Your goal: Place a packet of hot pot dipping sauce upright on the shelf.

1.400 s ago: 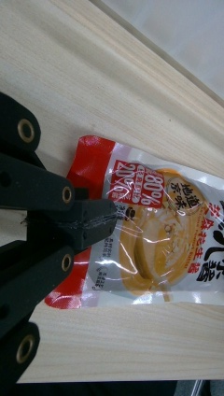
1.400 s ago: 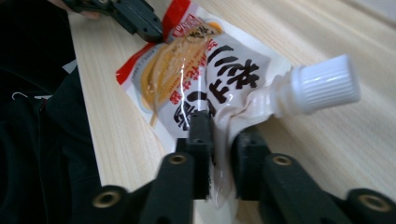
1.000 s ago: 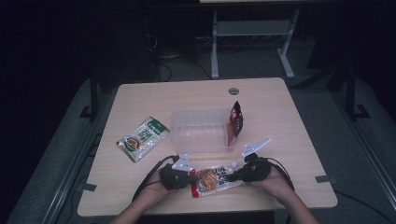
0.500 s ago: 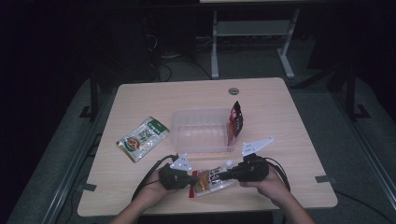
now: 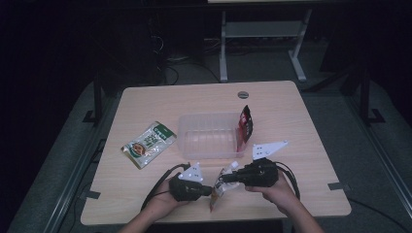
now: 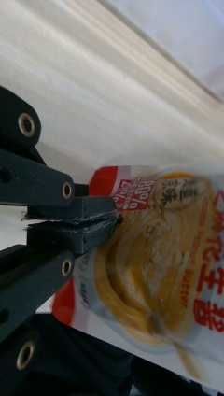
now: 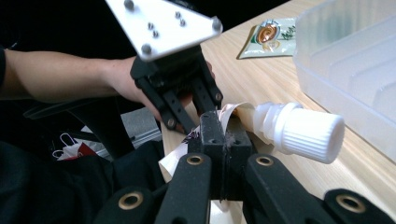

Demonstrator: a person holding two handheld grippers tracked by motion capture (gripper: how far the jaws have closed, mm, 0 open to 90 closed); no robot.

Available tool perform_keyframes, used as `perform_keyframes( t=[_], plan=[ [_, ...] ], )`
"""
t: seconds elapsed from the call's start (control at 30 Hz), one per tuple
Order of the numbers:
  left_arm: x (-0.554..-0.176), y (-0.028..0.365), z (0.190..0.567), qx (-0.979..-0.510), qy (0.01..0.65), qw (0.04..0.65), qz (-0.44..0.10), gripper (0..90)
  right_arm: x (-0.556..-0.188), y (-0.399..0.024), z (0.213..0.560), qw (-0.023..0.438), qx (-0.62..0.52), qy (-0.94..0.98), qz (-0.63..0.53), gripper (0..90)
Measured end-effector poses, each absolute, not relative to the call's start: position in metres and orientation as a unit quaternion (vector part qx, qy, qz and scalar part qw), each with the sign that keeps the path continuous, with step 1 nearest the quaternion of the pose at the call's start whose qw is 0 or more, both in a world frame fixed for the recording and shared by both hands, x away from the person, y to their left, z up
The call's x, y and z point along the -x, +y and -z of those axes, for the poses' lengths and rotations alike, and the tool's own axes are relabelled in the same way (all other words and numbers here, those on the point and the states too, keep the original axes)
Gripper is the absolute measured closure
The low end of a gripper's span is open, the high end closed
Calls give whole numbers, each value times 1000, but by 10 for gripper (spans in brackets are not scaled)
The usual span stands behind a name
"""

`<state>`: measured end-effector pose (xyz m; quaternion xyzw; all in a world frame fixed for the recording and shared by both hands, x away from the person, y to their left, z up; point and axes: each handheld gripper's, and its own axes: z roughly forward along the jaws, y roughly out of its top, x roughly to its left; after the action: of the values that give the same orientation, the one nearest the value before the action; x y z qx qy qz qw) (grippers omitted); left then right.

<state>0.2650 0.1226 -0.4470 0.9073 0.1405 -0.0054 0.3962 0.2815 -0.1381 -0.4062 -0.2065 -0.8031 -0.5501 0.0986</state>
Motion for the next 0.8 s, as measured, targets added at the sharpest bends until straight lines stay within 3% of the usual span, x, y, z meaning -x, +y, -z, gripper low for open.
perform_keyframes(
  t=[0.4, 0.8],
  plan=[
    [-269, 137, 437, -897, 151, 416, 11, 766, -278, -147, 402, 79, 212, -803, 551, 896],
    [-270, 173, 430, -893, 185, 410, 11, 519, -281, -149, 398, 62, 218, -813, 536, 896]
  ],
)
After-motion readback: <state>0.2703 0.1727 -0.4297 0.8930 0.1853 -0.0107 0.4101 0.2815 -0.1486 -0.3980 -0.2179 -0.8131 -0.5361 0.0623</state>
